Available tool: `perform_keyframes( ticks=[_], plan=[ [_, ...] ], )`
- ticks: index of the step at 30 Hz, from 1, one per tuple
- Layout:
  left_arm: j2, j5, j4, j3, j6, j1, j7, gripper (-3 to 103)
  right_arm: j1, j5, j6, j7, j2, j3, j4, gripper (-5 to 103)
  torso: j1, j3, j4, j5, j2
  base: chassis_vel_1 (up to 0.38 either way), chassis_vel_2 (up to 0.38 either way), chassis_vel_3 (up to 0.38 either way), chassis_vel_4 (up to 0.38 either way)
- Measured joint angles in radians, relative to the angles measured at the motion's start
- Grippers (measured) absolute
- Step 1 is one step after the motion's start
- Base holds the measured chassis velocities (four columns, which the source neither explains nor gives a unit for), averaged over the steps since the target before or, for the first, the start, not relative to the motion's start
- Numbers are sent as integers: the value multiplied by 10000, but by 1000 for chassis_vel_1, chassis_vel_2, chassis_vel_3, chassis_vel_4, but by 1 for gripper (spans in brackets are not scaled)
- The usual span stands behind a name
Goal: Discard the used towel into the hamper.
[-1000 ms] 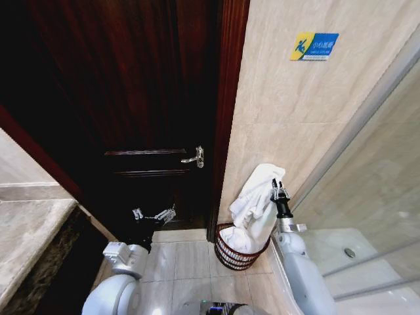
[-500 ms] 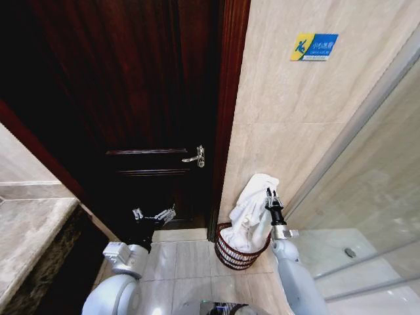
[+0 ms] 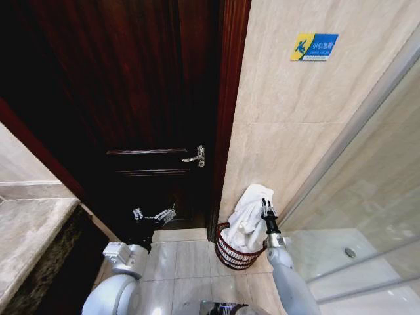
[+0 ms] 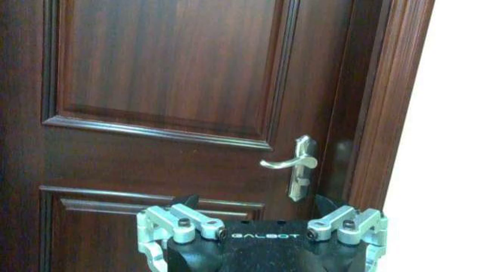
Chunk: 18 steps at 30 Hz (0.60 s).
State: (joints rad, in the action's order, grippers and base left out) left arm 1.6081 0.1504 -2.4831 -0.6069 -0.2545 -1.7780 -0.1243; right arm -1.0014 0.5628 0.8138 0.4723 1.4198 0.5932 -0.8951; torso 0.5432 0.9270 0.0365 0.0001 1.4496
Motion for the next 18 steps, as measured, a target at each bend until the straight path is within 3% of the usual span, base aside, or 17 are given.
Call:
perform_keyframes(
  ticks=[18],
  plan=[
    [-1, 0, 0, 0, 0, 0, 0, 100, 151, -47, 102, 245, 186, -60, 1519, 13, 0, 0, 0, -2, 0, 0, 0, 0, 0]
  ],
)
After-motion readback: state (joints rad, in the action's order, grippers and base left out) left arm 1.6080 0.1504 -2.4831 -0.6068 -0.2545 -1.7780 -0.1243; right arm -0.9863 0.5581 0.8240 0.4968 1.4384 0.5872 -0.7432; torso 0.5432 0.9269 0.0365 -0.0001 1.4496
